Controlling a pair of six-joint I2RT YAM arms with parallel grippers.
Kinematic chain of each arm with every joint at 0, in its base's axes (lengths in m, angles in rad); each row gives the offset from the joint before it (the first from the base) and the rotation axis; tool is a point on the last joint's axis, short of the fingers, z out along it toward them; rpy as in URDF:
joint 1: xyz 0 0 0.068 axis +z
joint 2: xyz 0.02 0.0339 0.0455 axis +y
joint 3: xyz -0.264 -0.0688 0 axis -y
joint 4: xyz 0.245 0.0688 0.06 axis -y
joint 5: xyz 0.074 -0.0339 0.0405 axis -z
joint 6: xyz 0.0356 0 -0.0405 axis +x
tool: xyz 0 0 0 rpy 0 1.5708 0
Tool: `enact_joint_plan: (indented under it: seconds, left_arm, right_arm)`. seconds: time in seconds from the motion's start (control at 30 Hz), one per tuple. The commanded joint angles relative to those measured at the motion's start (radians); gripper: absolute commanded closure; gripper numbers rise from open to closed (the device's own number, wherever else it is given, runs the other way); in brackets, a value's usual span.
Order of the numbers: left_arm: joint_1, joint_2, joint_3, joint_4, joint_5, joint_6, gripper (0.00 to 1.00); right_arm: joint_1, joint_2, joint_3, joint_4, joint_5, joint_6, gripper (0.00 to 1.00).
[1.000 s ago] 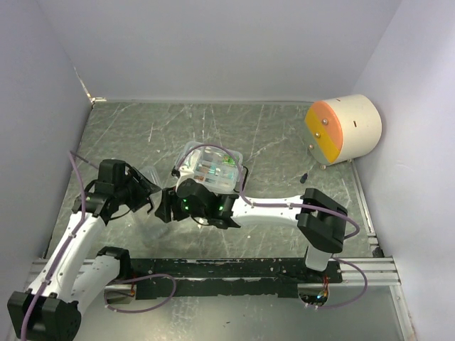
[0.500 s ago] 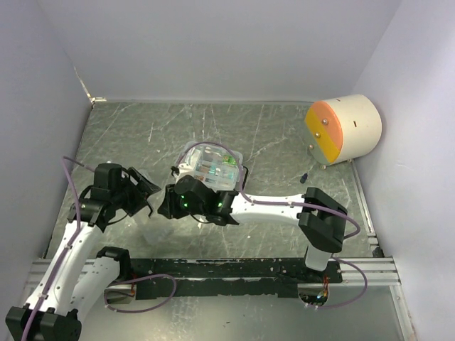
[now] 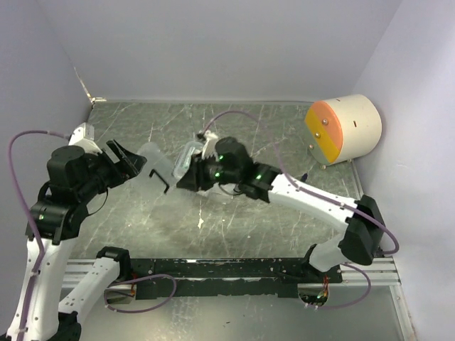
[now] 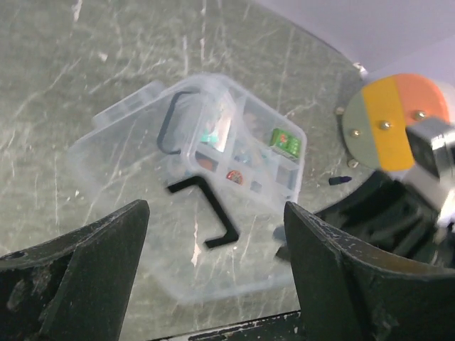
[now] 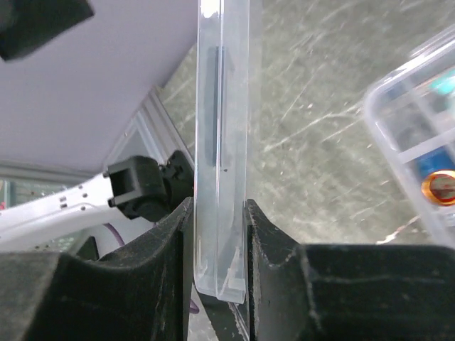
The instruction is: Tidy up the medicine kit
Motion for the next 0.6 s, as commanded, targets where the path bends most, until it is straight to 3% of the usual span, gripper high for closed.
enact_joint_plan:
  seconds: [0.0,0.3,0.43,0.57]
  left_arm:
    - [0.000,-0.035,0.028,0.083,0.093,0.102,0.13]
    - [0.000,0.049,0.034,0.261,0.397,0.301,0.11]
    - [0.000,0.131,0.080,0.314,0.461,0.386,0.09]
    - [0.000,0.169,0.044,0.506,0.491,0.343,0.05]
  right_arm:
    - [-0.122,-0.070,0.024,-0.028,-0.212,-0.012,0.85]
    - [-0.386,-0.185,0.084,-0.151,-0.531,-0.107,0.84]
    - [-0.453,-0.237,0.082,-0.184,-0.603,-0.145,0.83]
    - [-0.499,-0.298,0.018,-0.120,-0.655,-0.099,0.83]
